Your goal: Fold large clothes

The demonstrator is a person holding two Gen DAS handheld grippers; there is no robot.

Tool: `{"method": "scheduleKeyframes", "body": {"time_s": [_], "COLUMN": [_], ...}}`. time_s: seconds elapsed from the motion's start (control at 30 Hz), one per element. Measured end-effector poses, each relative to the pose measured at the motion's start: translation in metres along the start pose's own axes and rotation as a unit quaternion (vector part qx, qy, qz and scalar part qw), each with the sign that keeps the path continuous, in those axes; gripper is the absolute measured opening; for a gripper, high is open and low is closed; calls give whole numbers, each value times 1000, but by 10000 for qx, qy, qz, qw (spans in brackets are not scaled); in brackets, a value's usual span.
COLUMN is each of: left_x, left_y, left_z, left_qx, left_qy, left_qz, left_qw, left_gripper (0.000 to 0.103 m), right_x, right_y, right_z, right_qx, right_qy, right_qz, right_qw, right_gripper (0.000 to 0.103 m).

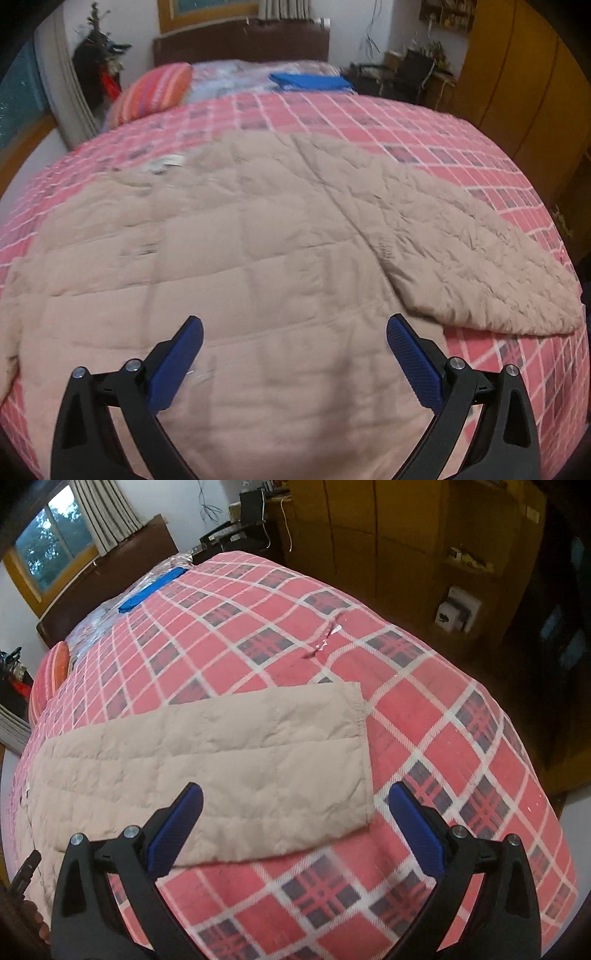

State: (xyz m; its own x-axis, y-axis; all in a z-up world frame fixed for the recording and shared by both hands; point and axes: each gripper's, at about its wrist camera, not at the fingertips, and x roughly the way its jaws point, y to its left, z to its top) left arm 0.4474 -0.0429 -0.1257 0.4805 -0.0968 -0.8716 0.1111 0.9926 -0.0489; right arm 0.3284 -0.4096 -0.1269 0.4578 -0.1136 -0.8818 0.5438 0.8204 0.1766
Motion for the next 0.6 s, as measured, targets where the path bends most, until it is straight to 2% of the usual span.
{"method": "scheduleKeyframes", "body": {"time_s": [0.1, 0.37, 0.43, 0.53, 0.6], "left_x": [3, 14, 18, 24, 27], "left_y": [-3, -11, -14, -15, -15], "left_z": [2, 9, 10, 10, 11], "left_qx": [-115, -52, -74, -101, -88], "left_qy": [151, 272, 345, 415, 418], "left_qz": [-418, -550, -704, -769, -829], "left_qw": [9989, 9981, 9969, 9961, 9956], "left_gripper": [99, 98, 92, 84, 78], "right_x": [9, 27, 31, 37, 41], "right_y": [-2, 2, 1, -2, -4], "right_z": [3, 9, 9, 9, 8], "right_qx": [-21, -114, -95, 2, 53], "right_qy": [60, 238, 303, 418, 445], "right_qz": [-55, -161, -69, 100, 99], "right_qw": [10000, 9995, 9995, 9991, 9989], "right_gripper": [99, 99, 97, 83, 82]}}
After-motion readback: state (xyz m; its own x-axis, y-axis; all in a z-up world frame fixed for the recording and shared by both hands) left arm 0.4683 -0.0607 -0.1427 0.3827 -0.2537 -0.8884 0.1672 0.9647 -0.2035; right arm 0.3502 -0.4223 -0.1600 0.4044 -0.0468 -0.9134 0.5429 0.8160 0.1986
